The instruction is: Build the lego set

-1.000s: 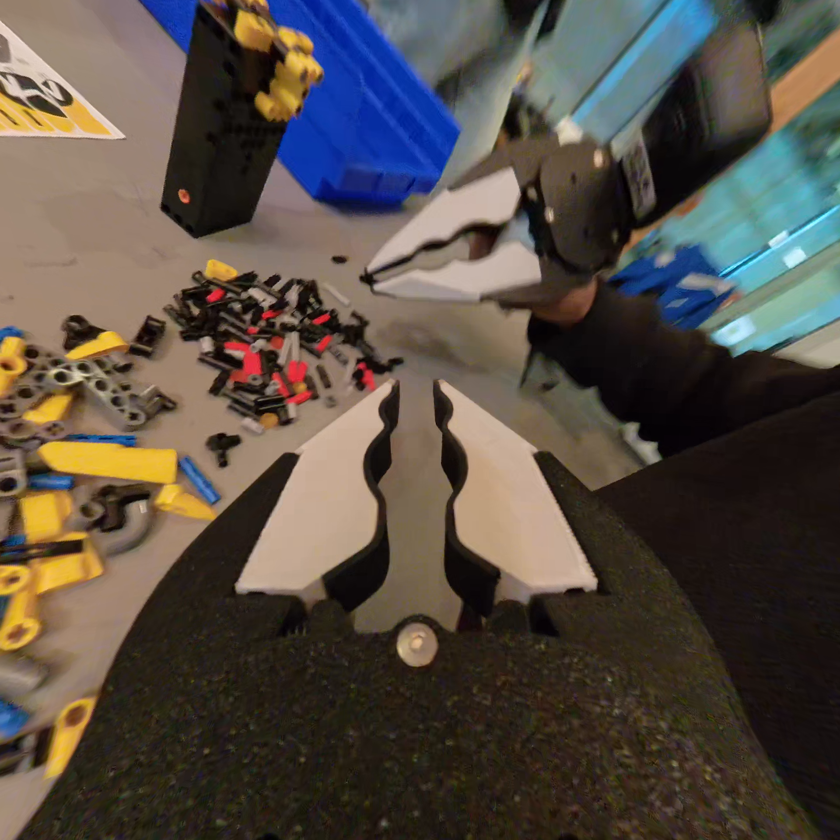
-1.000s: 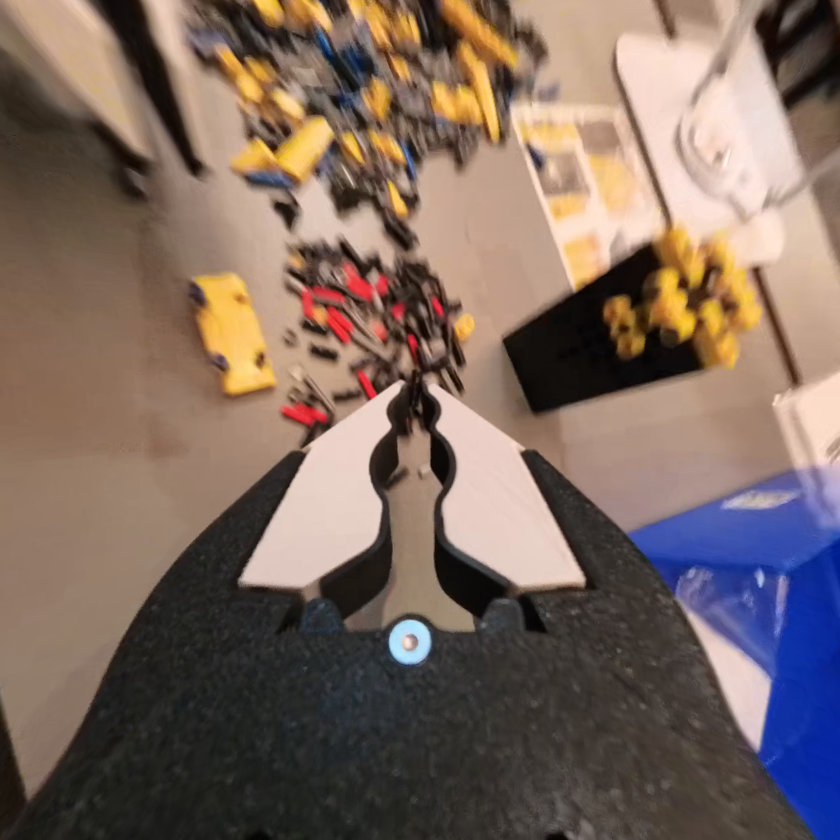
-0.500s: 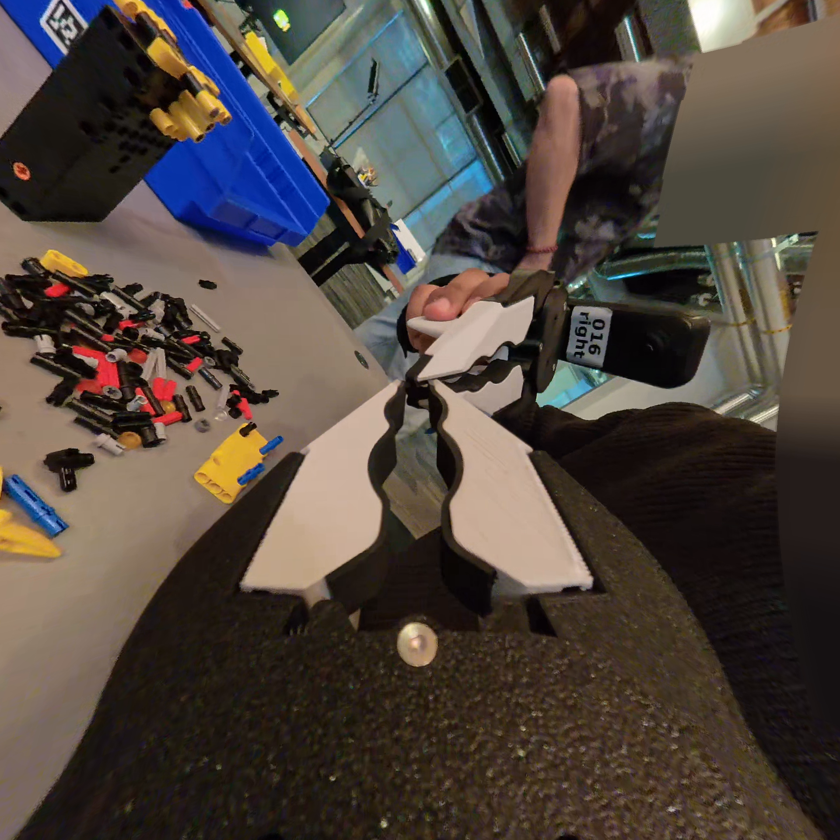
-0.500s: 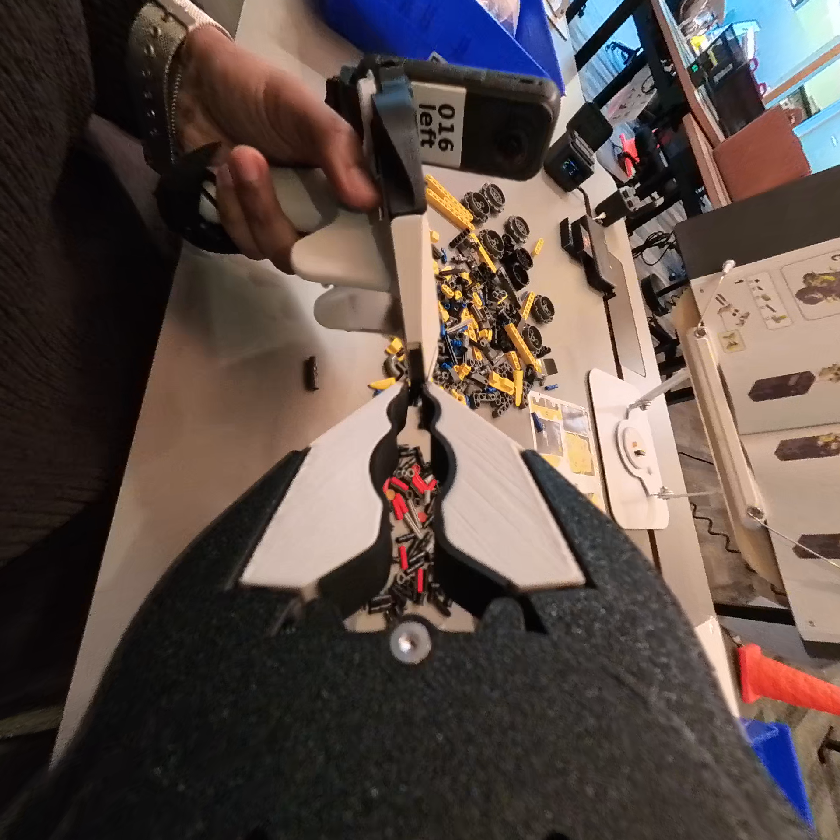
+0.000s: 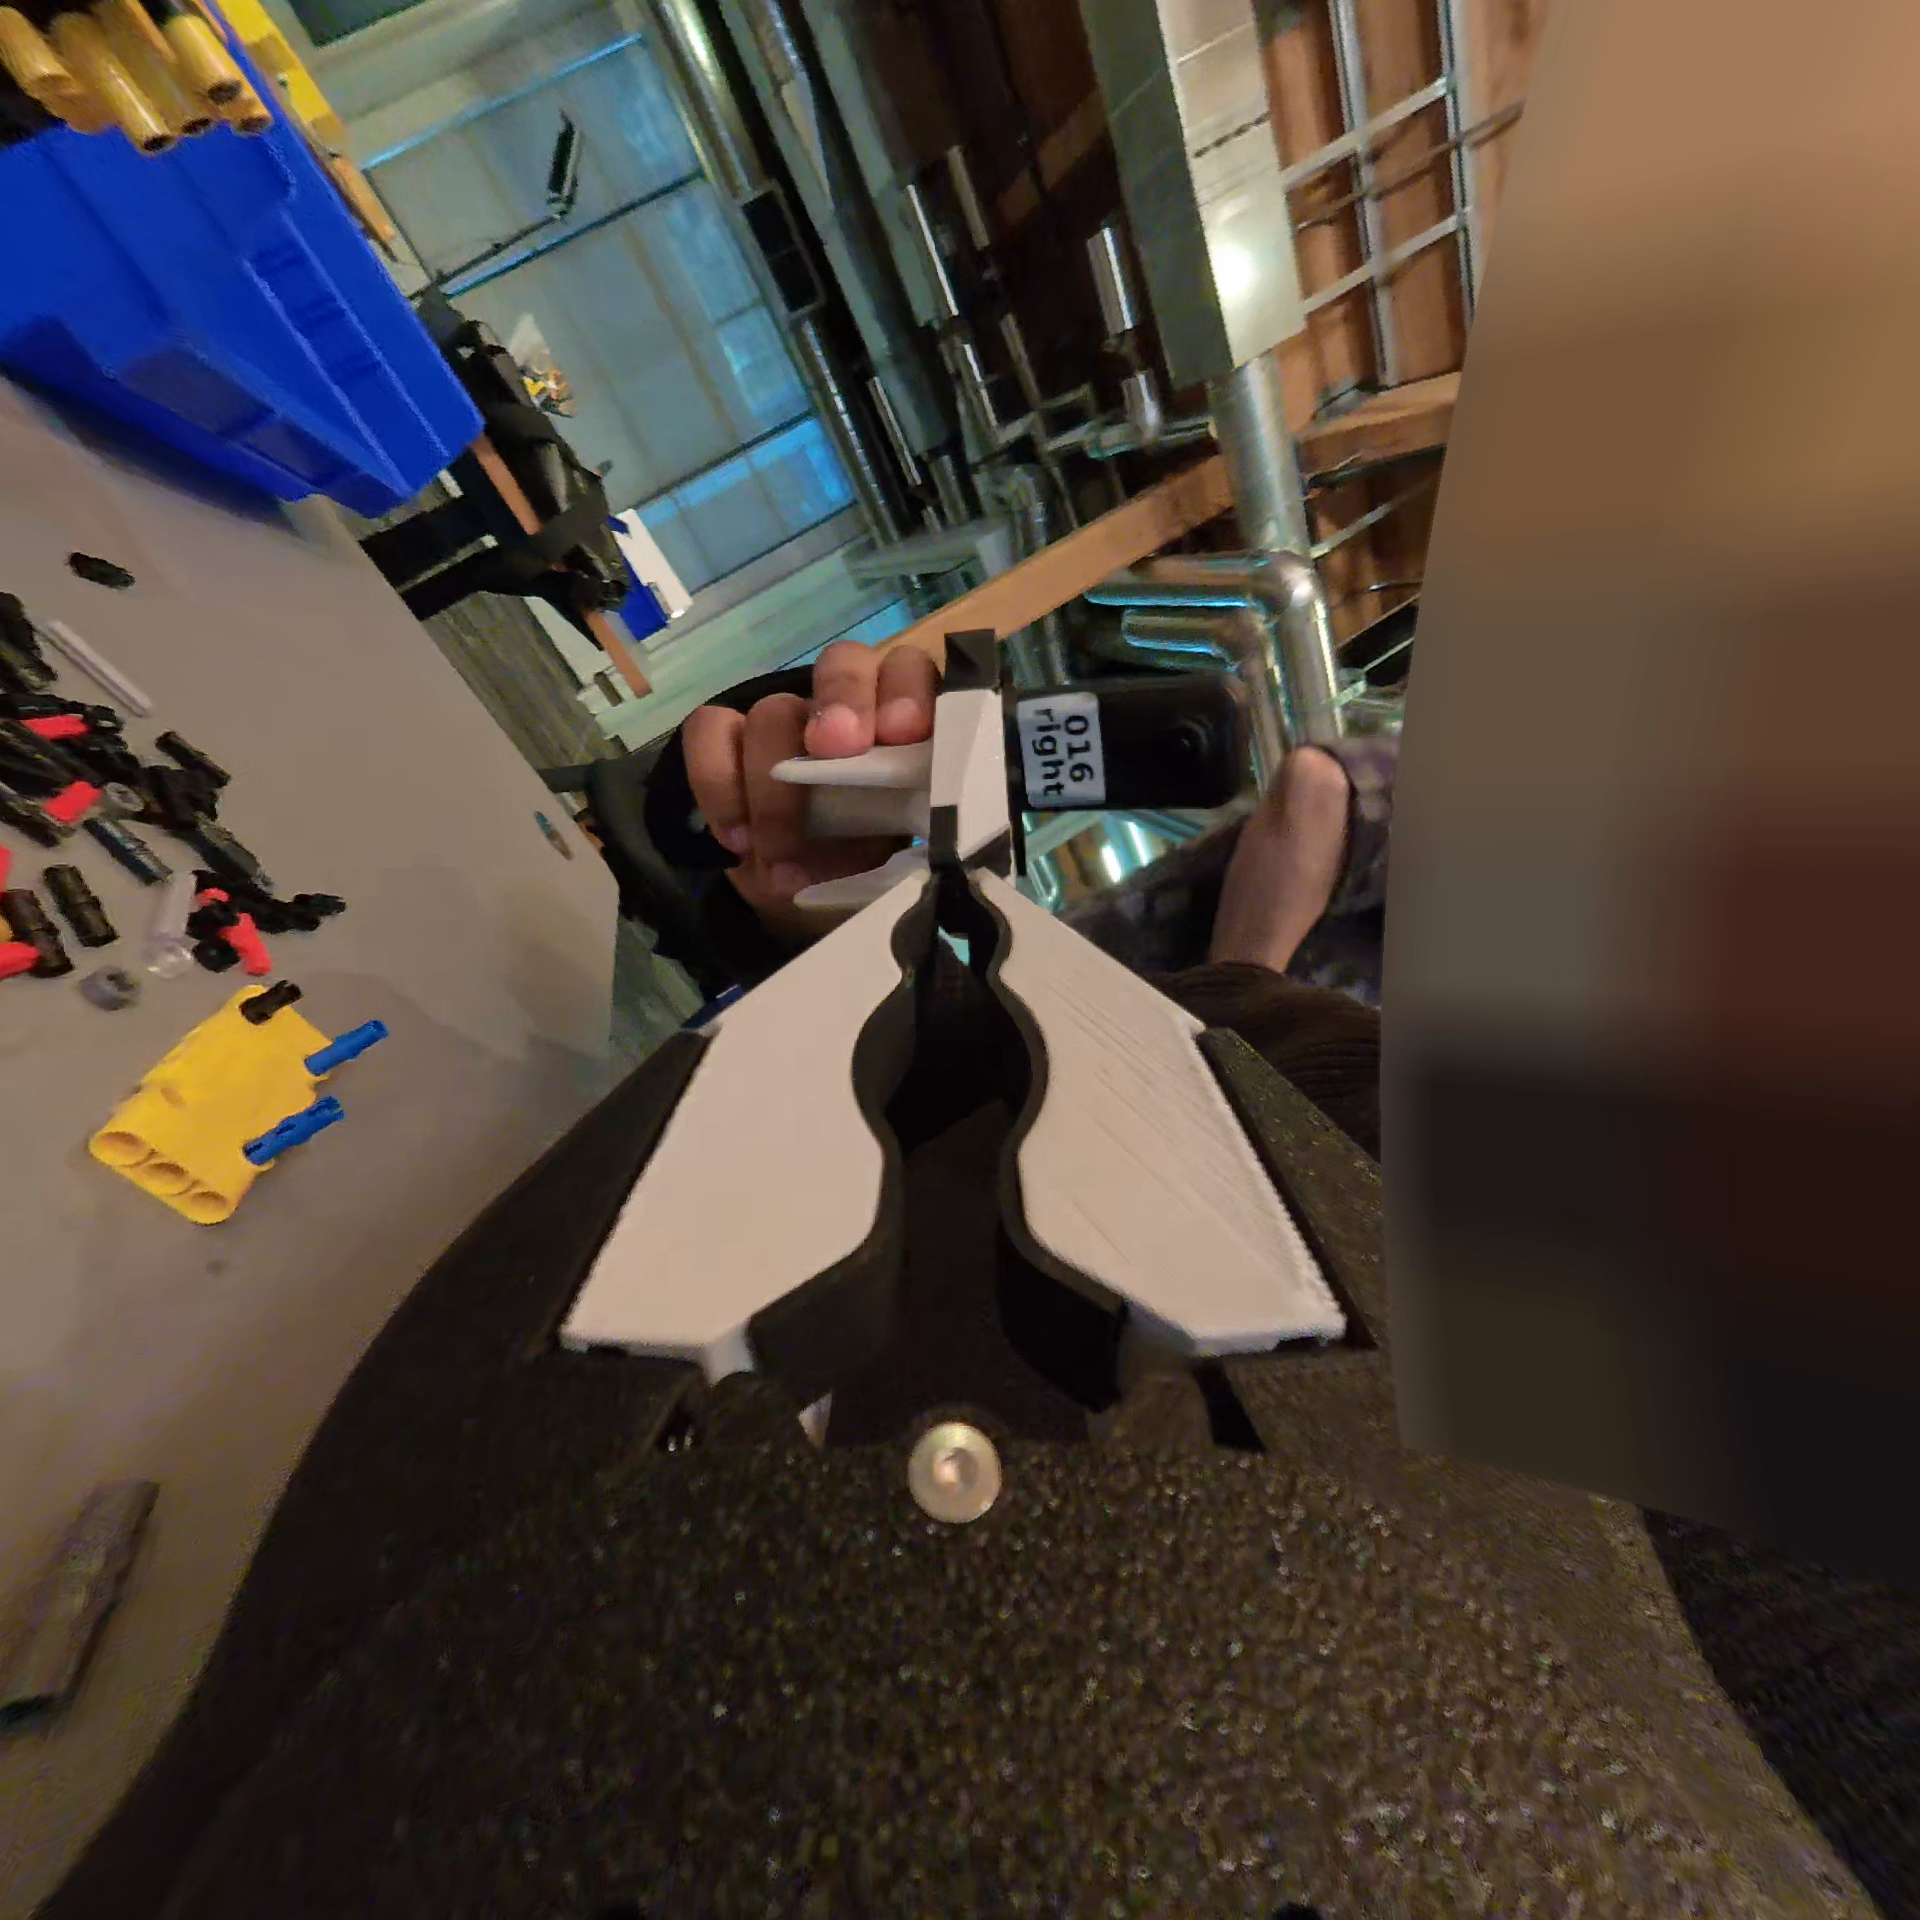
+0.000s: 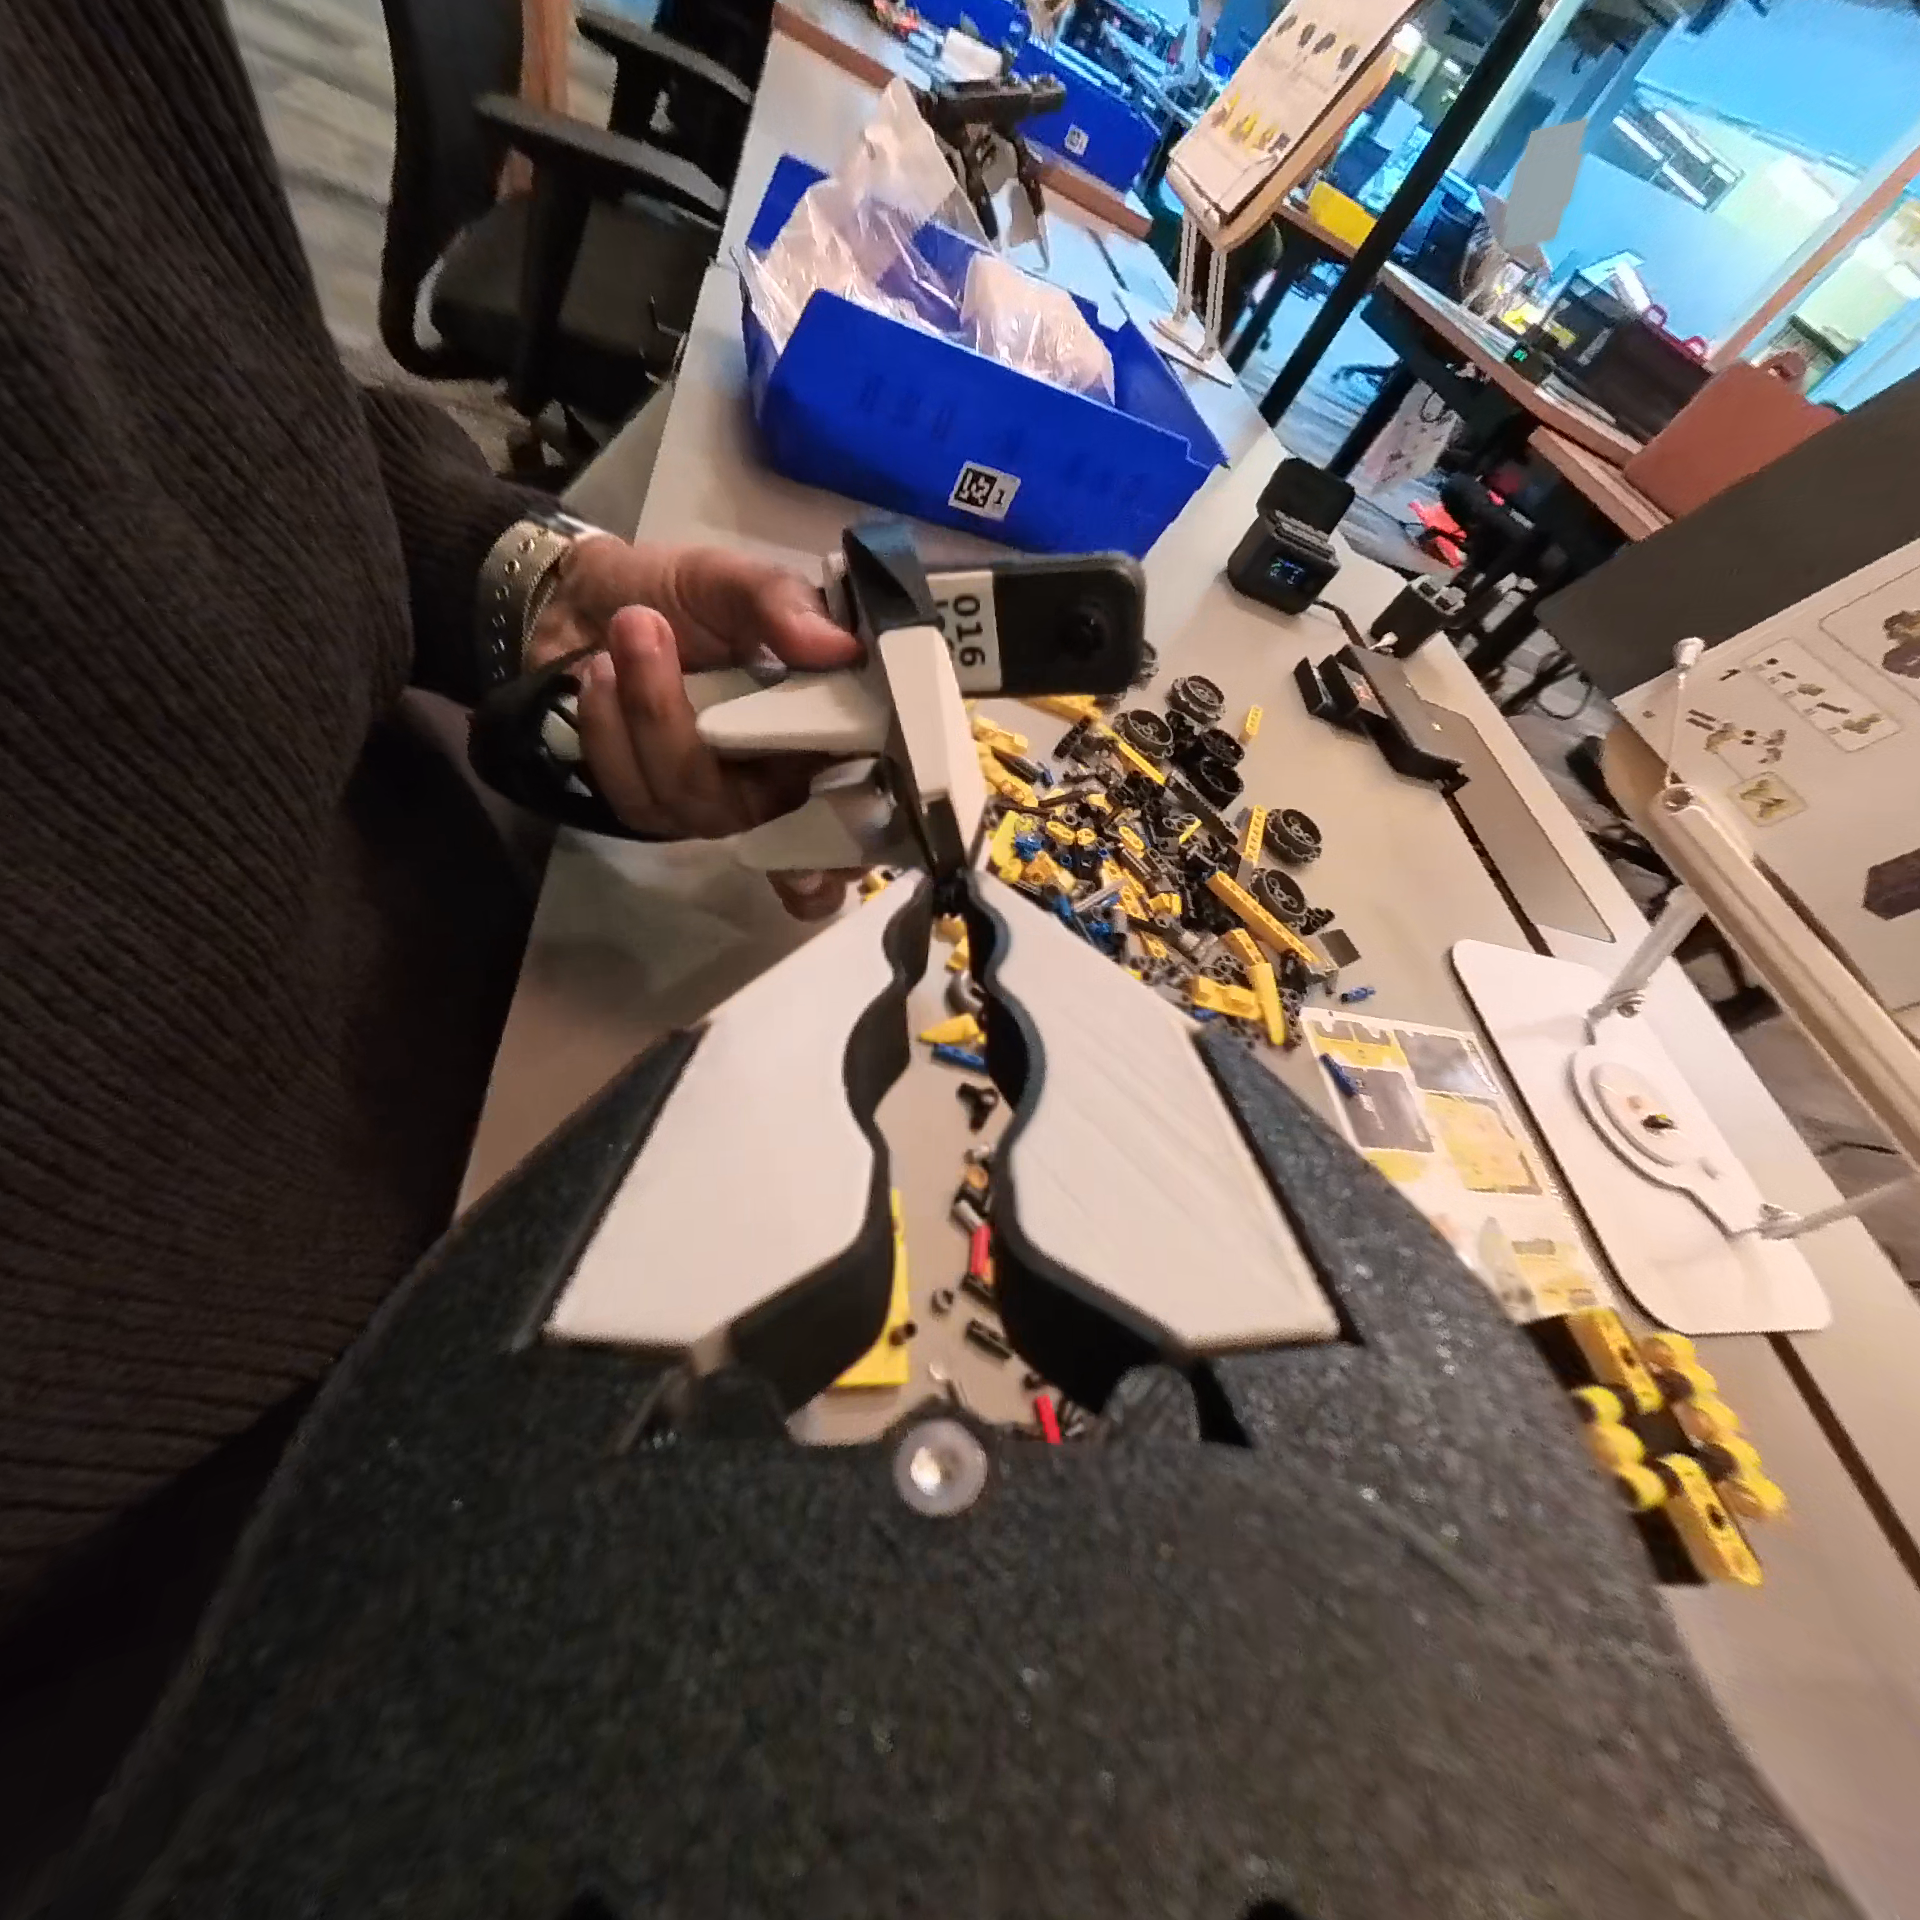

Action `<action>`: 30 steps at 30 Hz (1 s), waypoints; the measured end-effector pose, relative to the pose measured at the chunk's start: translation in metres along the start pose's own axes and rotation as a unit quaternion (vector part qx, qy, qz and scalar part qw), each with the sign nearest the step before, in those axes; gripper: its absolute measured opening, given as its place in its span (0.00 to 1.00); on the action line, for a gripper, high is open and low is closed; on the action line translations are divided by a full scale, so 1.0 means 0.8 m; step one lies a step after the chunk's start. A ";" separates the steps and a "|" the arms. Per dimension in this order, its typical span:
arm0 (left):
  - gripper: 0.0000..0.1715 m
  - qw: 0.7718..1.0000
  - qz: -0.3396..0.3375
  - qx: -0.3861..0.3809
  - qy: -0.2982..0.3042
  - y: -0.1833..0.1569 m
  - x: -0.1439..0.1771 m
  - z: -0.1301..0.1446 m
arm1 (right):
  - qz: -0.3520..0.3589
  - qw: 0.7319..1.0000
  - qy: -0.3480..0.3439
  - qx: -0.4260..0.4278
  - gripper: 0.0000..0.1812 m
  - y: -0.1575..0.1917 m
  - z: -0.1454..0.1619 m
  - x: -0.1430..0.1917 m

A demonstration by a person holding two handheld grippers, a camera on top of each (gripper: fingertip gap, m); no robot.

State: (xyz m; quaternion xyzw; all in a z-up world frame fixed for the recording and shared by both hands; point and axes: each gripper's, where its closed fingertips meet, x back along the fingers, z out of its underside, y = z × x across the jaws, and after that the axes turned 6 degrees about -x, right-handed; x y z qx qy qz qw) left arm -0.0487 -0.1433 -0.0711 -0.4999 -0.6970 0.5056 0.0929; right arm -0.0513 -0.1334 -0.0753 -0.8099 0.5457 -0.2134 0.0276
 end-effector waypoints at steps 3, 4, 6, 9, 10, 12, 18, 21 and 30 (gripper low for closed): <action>0.03 1.000 0.017 0.007 0.000 -0.005 -0.002 0.001 | -0.017 0.999 -0.012 -0.029 0.03 0.002 -0.004 0.002; 0.03 1.000 0.015 0.005 -0.001 -0.005 -0.002 0.001 | -0.021 0.999 -0.010 -0.041 0.03 0.002 -0.005 0.002; 0.03 1.000 -0.020 -0.022 -0.008 0.003 0.002 -0.005 | -0.024 0.998 0.003 -0.066 0.03 -0.003 -0.002 0.003; 0.04 0.979 -0.157 -0.130 -0.016 0.033 0.028 -0.026 | -0.009 0.994 0.049 -0.097 0.03 -0.019 0.019 0.003; 0.04 0.963 -0.211 -0.165 0.000 0.046 0.038 -0.027 | -0.003 0.992 0.080 -0.100 0.03 -0.025 0.033 0.003; 0.04 0.923 -0.311 -0.220 0.062 0.074 0.056 -0.017 | -0.004 0.984 0.151 -0.091 0.03 -0.034 0.067 0.001; 0.21 0.830 -0.409 -0.312 0.216 0.119 0.053 0.044 | -0.146 0.945 0.288 -0.048 0.03 -0.019 0.130 -0.016; 0.23 0.784 -0.450 -0.344 0.254 0.134 0.054 0.056 | -0.210 0.917 0.340 0.003 0.03 -0.002 0.143 -0.025; 0.22 0.823 -0.424 -0.294 0.240 0.134 0.052 0.057 | -0.259 0.863 0.427 0.079 0.03 0.007 0.167 -0.030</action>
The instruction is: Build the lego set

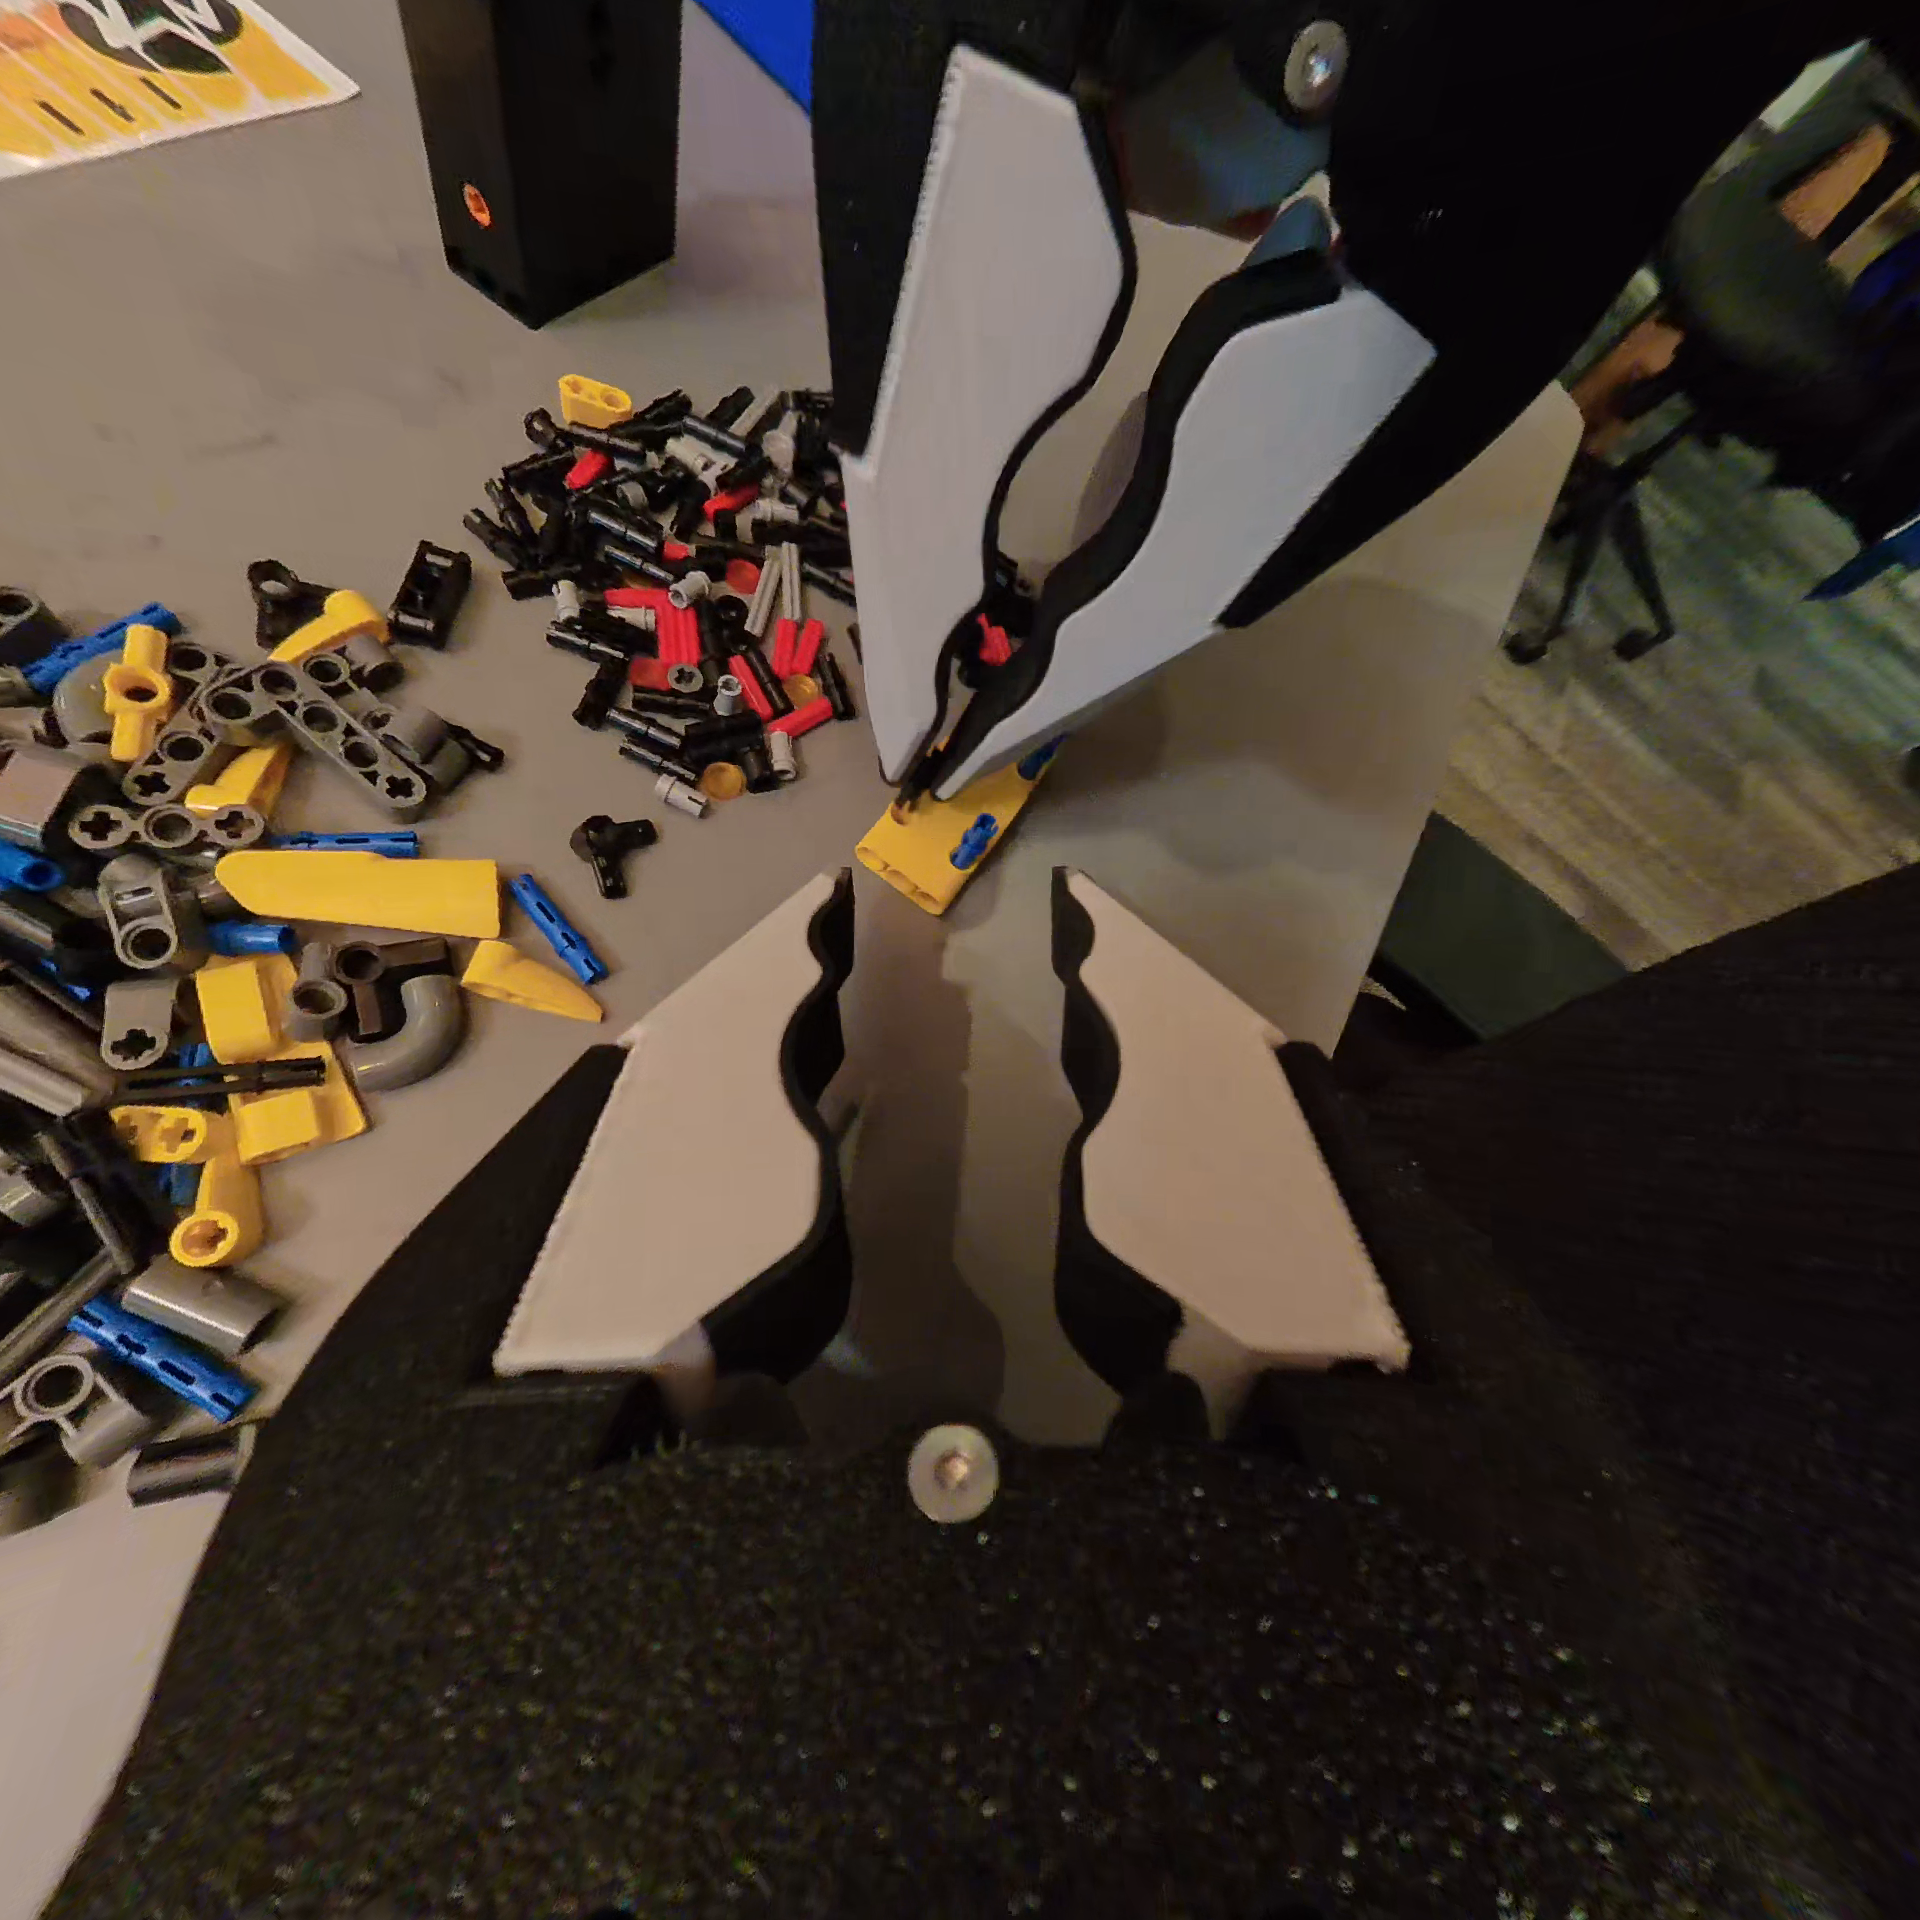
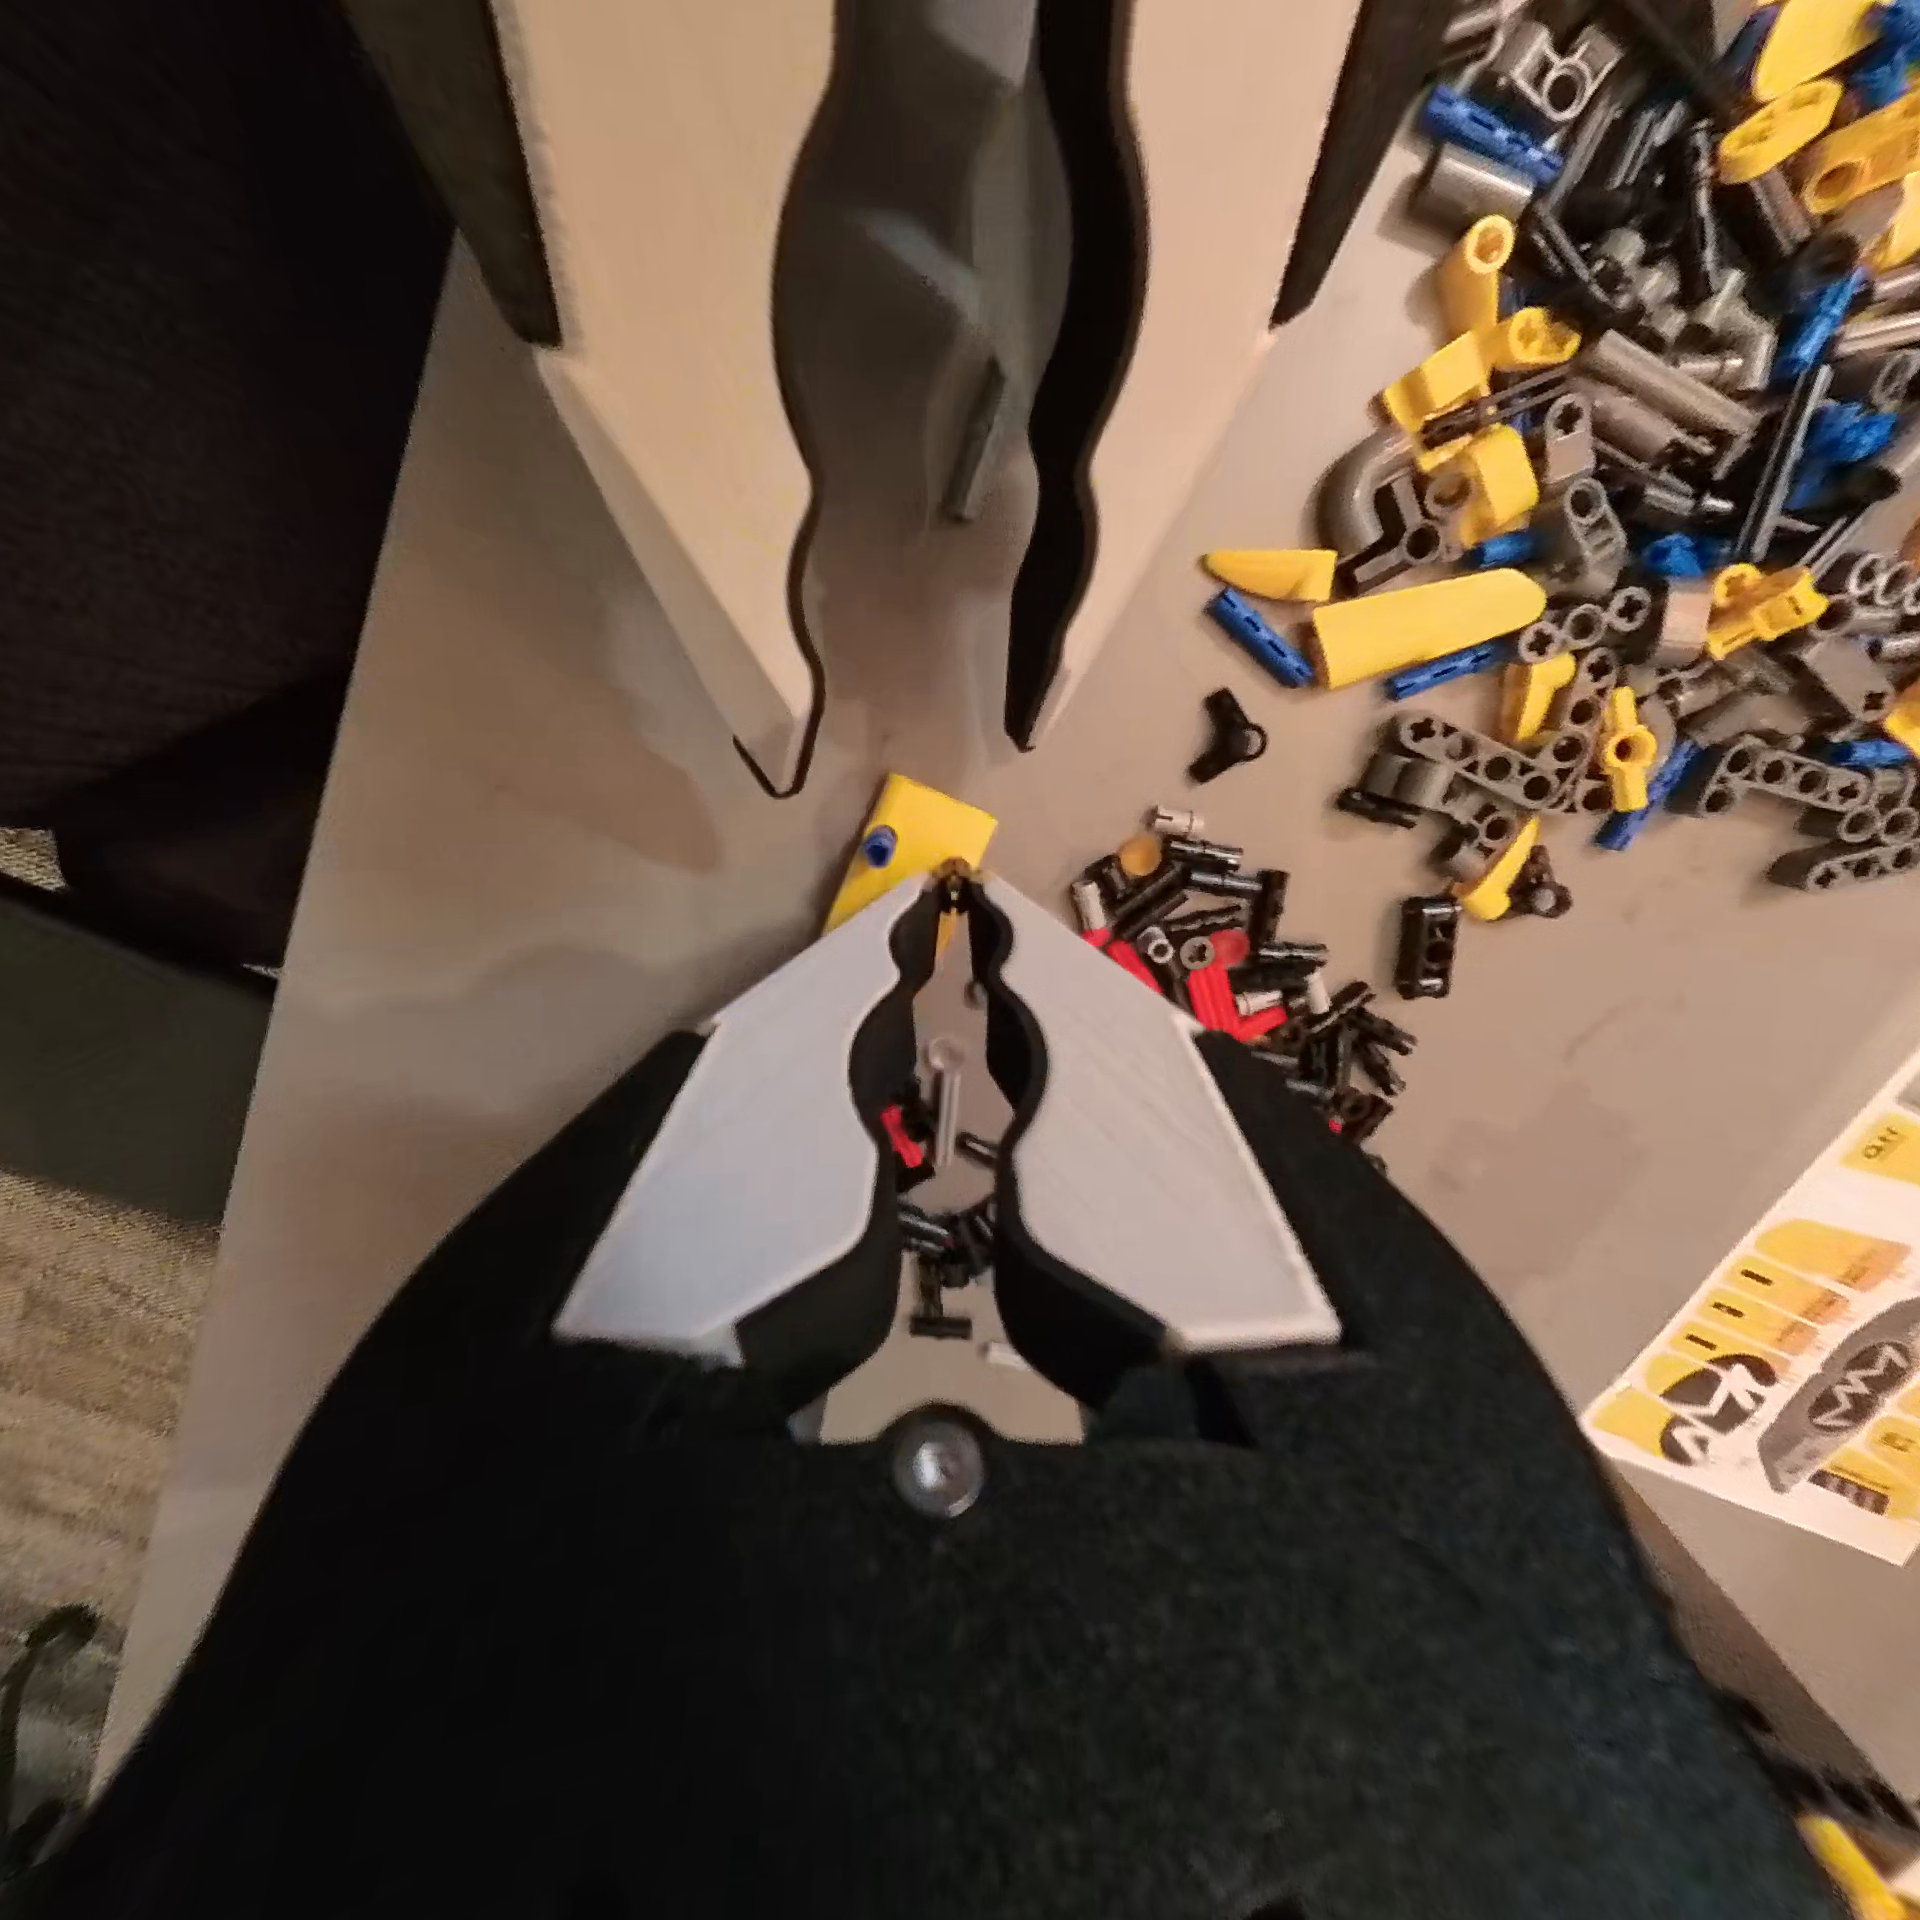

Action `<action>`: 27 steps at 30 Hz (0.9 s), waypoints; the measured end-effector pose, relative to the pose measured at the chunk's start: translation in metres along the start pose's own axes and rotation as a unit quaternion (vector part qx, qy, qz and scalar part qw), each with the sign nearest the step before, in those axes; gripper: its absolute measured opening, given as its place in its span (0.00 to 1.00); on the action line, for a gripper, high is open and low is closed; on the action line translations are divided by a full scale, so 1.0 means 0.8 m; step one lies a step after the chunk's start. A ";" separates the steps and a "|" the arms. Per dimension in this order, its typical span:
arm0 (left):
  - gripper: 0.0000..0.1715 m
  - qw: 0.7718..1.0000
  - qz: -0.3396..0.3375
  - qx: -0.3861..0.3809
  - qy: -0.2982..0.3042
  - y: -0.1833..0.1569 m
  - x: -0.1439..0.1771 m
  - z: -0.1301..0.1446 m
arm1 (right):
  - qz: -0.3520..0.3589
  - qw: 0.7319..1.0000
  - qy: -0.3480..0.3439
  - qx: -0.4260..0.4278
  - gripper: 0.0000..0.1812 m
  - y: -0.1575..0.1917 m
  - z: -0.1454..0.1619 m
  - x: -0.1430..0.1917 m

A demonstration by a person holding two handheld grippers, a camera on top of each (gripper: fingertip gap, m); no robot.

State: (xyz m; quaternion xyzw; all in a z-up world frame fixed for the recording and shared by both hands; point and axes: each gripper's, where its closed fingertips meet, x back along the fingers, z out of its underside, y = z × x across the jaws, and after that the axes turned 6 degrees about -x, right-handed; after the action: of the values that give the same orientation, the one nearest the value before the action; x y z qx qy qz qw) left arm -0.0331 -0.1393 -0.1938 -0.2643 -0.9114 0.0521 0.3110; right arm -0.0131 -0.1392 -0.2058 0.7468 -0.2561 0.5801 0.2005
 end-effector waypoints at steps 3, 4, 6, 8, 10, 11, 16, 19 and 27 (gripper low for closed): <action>0.22 1.000 0.007 0.005 0.004 -0.001 -0.001 0.001 | 0.000 1.000 0.002 -0.008 0.02 -0.004 0.002 0.004; 0.22 1.000 0.008 0.004 0.008 -0.002 -0.003 0.003 | -0.003 1.000 0.003 -0.010 0.02 -0.003 0.002 0.003; 0.22 1.000 0.010 0.002 0.017 -0.003 -0.005 0.005 | -0.008 1.000 0.006 -0.009 0.02 -0.002 0.003 -0.001; 0.21 1.000 0.009 0.000 0.020 -0.003 -0.006 0.006 | -0.013 1.000 0.007 -0.007 0.03 -0.001 0.001 -0.003; 0.21 1.000 0.008 0.000 0.022 -0.003 -0.007 0.007 | -0.018 1.000 0.010 -0.007 0.02 0.001 0.000 -0.004; 0.20 1.000 0.009 0.001 0.024 -0.003 -0.007 0.007 | -0.019 1.000 0.016 -0.006 0.03 0.001 0.001 -0.005; 0.20 1.000 0.010 0.003 0.027 -0.003 -0.008 0.008 | -0.024 0.999 0.033 -0.006 0.03 0.002 0.004 -0.005; 0.20 1.000 0.012 0.007 0.019 -0.002 -0.006 0.006 | -0.028 0.999 0.046 -0.006 0.03 0.002 0.005 -0.005; 0.19 1.000 0.013 0.004 0.019 -0.005 -0.002 0.009 | -0.033 0.997 0.065 -0.003 0.02 0.001 0.002 -0.006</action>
State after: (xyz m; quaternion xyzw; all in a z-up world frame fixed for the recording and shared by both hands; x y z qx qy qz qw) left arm -0.0382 -0.1431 -0.1996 -0.2761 -0.9014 0.0546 0.3289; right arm -0.0133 -0.1396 -0.2110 0.7153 -0.2195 0.6195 0.2377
